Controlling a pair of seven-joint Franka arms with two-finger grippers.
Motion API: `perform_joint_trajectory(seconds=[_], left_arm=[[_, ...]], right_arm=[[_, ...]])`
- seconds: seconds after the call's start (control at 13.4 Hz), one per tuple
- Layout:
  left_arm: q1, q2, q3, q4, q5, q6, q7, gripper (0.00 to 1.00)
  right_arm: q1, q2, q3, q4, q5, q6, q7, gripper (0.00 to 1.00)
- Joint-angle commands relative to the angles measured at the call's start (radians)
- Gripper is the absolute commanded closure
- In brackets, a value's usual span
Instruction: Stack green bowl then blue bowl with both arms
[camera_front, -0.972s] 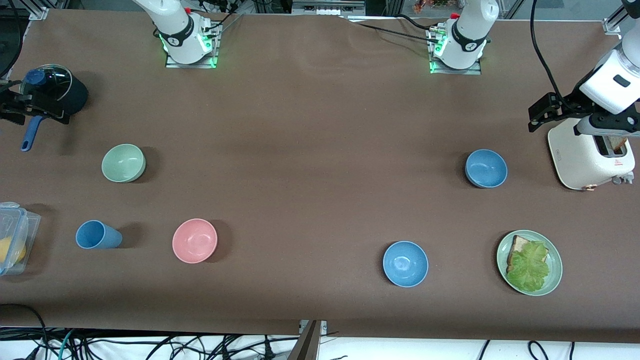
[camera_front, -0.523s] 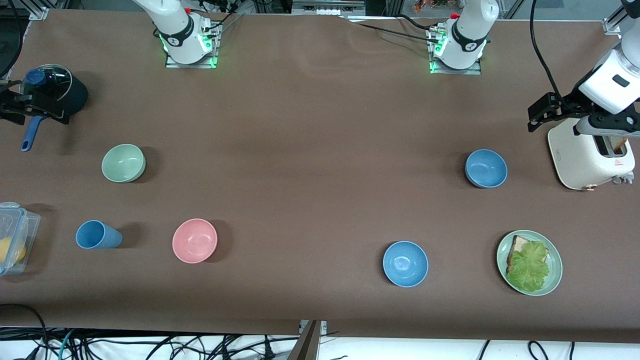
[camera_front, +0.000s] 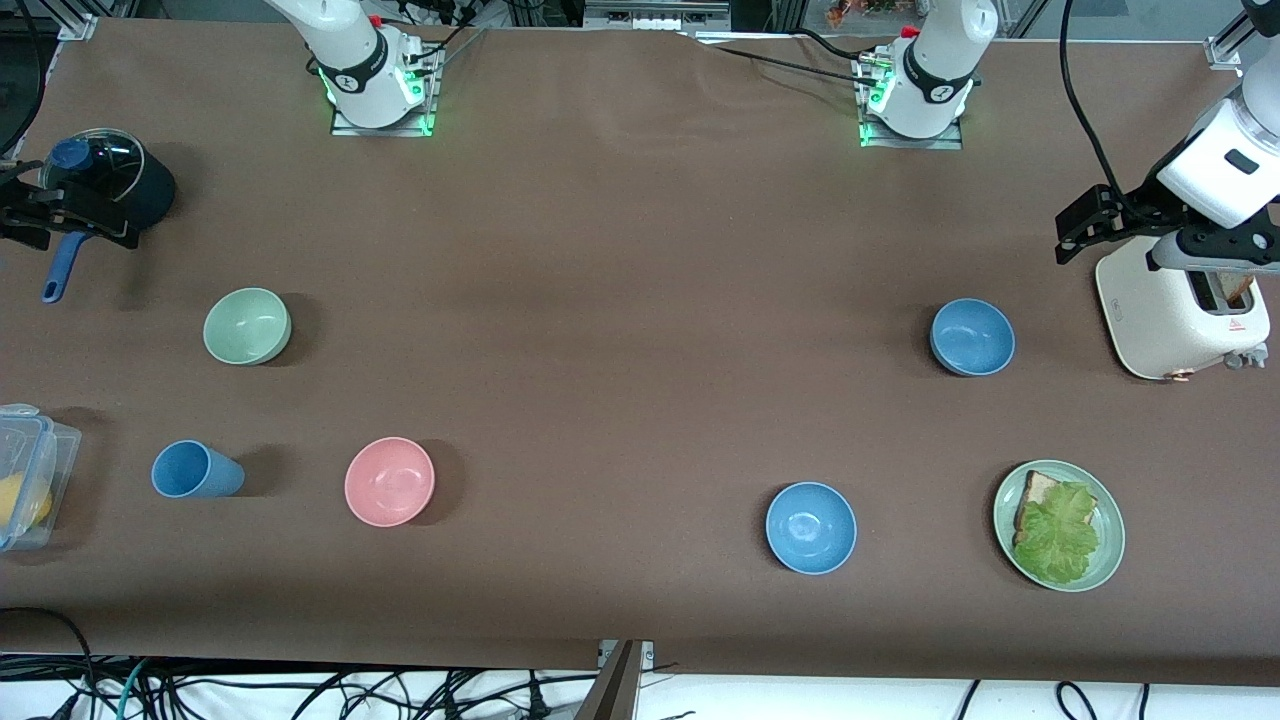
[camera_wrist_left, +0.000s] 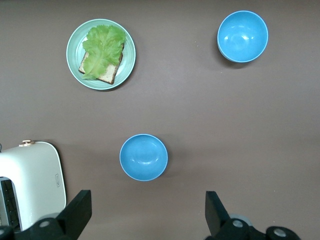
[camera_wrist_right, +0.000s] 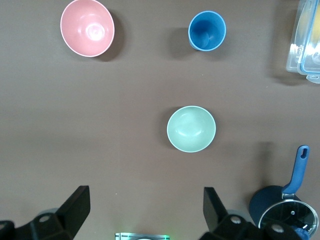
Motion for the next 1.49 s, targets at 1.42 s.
perform_joint_trajectory(seconds=[1.42], left_arm=[[0.002,-0.014,0.0,-0.005,-0.026,-0.006,0.019,0.0]], right_arm=[[-0.11,0.23,-0.01,-0.16,-0.098,0.204,-0.001,0.0]])
